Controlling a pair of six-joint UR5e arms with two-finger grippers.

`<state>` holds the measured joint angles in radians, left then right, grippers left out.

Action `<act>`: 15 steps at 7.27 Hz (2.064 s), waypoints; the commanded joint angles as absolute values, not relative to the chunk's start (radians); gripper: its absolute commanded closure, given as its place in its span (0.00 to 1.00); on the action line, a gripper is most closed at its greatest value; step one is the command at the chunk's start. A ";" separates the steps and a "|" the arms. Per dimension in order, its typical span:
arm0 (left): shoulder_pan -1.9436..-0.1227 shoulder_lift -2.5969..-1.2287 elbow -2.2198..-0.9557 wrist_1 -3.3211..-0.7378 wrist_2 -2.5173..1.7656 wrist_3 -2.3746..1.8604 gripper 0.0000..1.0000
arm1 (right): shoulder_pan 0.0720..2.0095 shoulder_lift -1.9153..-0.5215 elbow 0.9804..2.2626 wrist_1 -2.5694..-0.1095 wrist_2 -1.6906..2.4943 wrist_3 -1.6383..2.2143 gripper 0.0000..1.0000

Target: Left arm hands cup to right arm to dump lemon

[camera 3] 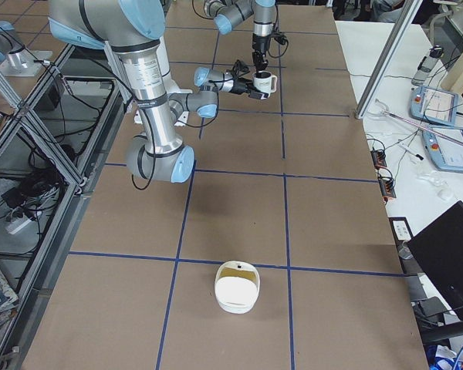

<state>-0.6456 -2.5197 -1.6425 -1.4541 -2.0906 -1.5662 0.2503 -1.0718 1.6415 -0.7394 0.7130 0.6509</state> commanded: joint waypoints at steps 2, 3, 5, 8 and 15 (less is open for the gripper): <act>-0.646 -2.519 -1.669 -1.431 -2.089 -1.566 1.00 | 0.244 -1.085 1.631 -0.735 0.710 0.623 0.00; -0.649 -2.517 -1.719 -1.390 -2.089 -1.565 1.00 | 0.236 -1.089 1.623 -0.735 0.710 0.623 0.00; -0.684 -2.513 -1.781 -1.371 -2.089 -1.565 1.00 | 0.233 -1.091 1.606 -0.735 0.718 0.623 0.00; -0.724 -2.186 -2.024 -1.377 -2.089 -1.342 1.00 | 0.360 -1.104 1.618 -0.736 0.917 0.626 0.00; -1.055 -1.626 -2.010 -1.531 -2.187 -0.509 1.00 | 1.038 -1.270 1.778 -0.985 1.883 0.620 0.00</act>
<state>-0.9792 -1.6664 -2.0753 -1.5014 -2.1281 -0.6183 0.9268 -1.2488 1.7565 -0.8924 1.7179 0.6244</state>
